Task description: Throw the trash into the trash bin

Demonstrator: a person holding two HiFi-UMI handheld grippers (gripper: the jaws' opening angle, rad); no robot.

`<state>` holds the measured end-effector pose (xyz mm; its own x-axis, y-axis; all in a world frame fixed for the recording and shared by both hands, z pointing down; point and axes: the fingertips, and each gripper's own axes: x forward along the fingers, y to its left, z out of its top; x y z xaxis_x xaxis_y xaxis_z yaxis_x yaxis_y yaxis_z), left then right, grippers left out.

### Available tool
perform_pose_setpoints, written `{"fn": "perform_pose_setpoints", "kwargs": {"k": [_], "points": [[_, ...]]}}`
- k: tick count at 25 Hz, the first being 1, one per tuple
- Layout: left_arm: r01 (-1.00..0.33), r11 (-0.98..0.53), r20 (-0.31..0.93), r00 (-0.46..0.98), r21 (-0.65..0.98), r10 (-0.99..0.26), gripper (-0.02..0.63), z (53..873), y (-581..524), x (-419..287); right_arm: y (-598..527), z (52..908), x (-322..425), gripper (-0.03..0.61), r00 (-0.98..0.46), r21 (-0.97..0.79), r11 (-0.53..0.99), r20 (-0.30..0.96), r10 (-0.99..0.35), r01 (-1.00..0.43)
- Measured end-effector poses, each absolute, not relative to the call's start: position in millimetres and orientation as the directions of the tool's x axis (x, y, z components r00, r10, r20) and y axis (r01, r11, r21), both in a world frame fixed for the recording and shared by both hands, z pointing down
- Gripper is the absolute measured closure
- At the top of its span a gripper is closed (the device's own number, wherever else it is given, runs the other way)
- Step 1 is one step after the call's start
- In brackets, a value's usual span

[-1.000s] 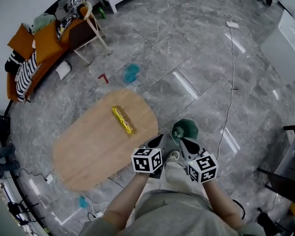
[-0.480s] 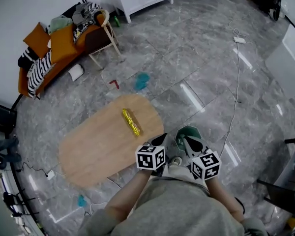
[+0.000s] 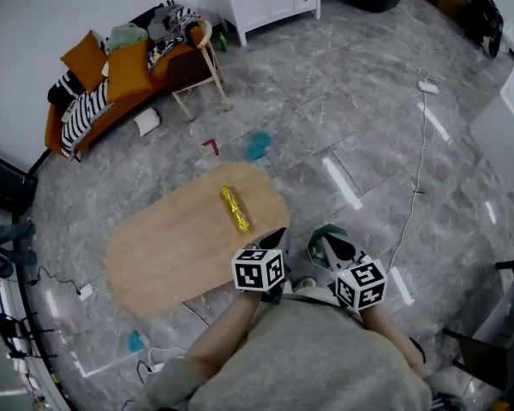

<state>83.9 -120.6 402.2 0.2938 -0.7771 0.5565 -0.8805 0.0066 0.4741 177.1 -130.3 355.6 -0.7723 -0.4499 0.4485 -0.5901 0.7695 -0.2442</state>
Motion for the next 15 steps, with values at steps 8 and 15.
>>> {"fn": "perform_pose_setpoints", "kwargs": {"k": [8, 15], "points": [[-0.882, 0.044, 0.557, 0.256, 0.468, -0.79, 0.604, 401, -107, 73, -122, 352, 165, 0.569, -0.793, -0.243, 0.795, 0.439, -0.422, -0.557], [-0.879, 0.091, 0.566, 0.22, 0.469, -0.795, 0.604, 402, -97, 59, -118, 353, 152, 0.569, -0.808, -0.252, 0.81, 0.442, -0.39, -0.529]]}}
